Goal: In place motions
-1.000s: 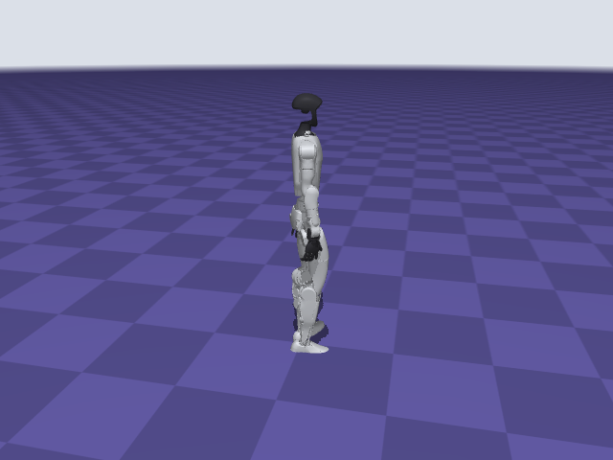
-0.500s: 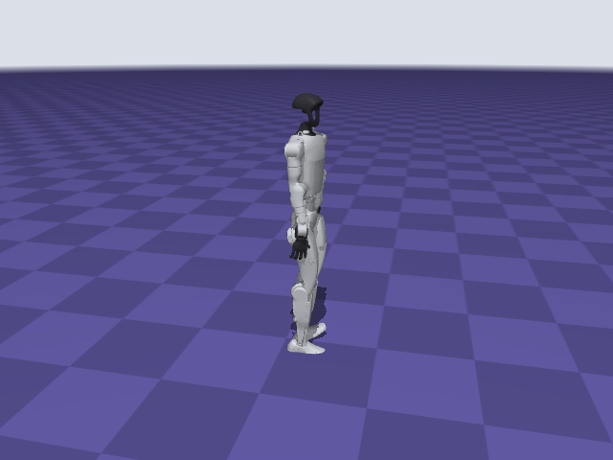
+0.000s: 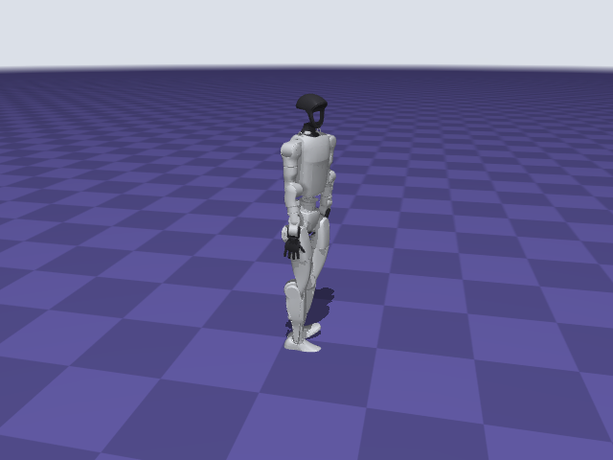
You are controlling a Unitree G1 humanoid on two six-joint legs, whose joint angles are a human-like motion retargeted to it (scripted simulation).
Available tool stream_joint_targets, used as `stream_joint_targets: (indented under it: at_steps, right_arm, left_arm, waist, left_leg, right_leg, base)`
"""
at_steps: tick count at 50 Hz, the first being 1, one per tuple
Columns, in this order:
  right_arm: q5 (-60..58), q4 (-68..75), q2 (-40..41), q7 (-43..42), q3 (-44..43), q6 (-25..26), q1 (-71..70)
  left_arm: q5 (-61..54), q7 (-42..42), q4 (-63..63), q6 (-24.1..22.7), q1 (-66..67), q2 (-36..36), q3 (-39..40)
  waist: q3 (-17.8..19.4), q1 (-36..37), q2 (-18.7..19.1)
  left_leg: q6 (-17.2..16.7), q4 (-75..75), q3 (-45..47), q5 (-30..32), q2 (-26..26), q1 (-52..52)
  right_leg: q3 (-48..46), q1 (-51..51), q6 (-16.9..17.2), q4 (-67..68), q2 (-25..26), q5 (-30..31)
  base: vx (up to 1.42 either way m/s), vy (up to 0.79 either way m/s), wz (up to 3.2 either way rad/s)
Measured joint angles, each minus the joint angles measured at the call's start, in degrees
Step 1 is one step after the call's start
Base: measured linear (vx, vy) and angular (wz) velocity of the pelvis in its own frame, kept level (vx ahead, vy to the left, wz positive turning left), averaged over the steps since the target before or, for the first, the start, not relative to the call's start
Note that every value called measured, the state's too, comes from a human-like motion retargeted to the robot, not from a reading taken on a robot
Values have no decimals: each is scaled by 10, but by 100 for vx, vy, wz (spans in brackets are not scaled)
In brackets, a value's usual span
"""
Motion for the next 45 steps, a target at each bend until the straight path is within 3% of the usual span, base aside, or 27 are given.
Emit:
stream_joint_targets:
  at_steps: [25, 35, 45]
  right_arm:
    - [-14, -2, -7, 22, 0, 2, 5]
    - [0, 11, -12, 13, -9, 2, 19]
    - [-13, 7, -15, 15, -9, 0, 22]
  left_arm:
    - [0, -2, 2, 0, 7, 5, 0]
    - [2, -1, -8, -2, 2, 9, -2]
    - [0, 4, 4, 2, 9, 13, -5]
  waist:
    - [-15, -42, 2]
    - [-18, 15, -4]
    - [-27, -12, -5]
  left_leg:
    - [27, 15, -151, 11, -11, -32]
    - [40, 17, -174, 17, -17, -36]
    - [62, 21, -298, 37, -52, -55]
  right_leg:
    - [-157, -9, 3, 34, -50, -47]
    - [-183, 17, -4, 34, -60, -68]
    - [-297, 27, -6, 41, -98, -86]
  base:
    - [-1, 5, 58]
    - [-6, 10, 35]
    - [-20, 16, 121]
